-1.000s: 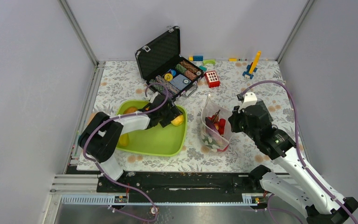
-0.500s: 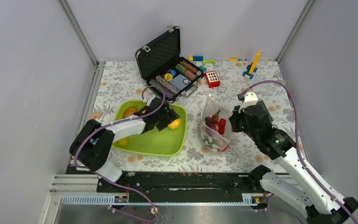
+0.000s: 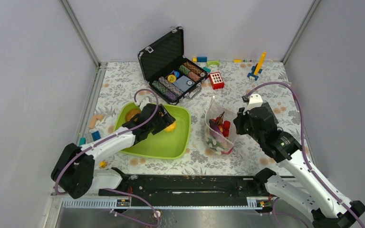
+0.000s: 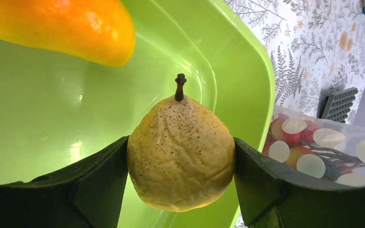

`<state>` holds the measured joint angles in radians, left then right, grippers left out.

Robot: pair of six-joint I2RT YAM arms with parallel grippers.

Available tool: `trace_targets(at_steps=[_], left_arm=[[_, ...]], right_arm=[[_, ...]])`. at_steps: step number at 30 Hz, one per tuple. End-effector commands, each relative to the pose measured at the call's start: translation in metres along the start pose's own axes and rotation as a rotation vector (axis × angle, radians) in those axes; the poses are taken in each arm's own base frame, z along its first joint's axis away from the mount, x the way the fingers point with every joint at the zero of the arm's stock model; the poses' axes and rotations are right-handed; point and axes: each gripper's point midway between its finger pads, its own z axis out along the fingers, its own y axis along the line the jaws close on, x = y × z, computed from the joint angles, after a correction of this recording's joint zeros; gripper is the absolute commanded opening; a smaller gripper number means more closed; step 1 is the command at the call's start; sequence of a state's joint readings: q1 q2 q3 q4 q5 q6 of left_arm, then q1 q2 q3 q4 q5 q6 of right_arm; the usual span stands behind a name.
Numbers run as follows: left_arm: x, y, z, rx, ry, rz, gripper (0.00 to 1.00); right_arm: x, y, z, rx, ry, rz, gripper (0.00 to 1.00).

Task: Place the food in the zip-top bag and seal the zipper
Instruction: Pick up the fake fruit from the bin, then place the fake fruit in the zipper food storage bag.

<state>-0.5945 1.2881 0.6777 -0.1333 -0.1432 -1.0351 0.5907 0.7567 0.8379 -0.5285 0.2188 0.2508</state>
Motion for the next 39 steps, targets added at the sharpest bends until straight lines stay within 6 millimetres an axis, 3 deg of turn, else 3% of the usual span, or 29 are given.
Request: trace_targets(at_steps=[1,9,17,30,39], left_arm=[[-0.020,-0.005,-0.016,0.033,-0.099,0.045,0.11],[-0.047,-0.019,-0.052,0.111,-0.216,0.142,0.10],[-0.072,-0.054,-0.100,0.296,-0.330,0.217,0.10],[-0.052,-0.146,-0.147,0.769,-0.251,0.321,0.10],[-0.030,-0.208,-0.162,0.940,-0.203,0.363,0.10]], right_arm=[[-0.011,0.001,-0.001,-0.001,-0.042,0.013,0.04],[-0.013,0.002,-0.003,-0.010,-0.051,0.019,0.04],[-0.014,0.005,-0.004,-0.024,-0.049,0.020,0.04],[-0.013,0.008,-0.004,-0.042,-0.042,0.021,0.04],[-0.010,0.009,-0.003,-0.049,-0.036,0.020,0.04]])
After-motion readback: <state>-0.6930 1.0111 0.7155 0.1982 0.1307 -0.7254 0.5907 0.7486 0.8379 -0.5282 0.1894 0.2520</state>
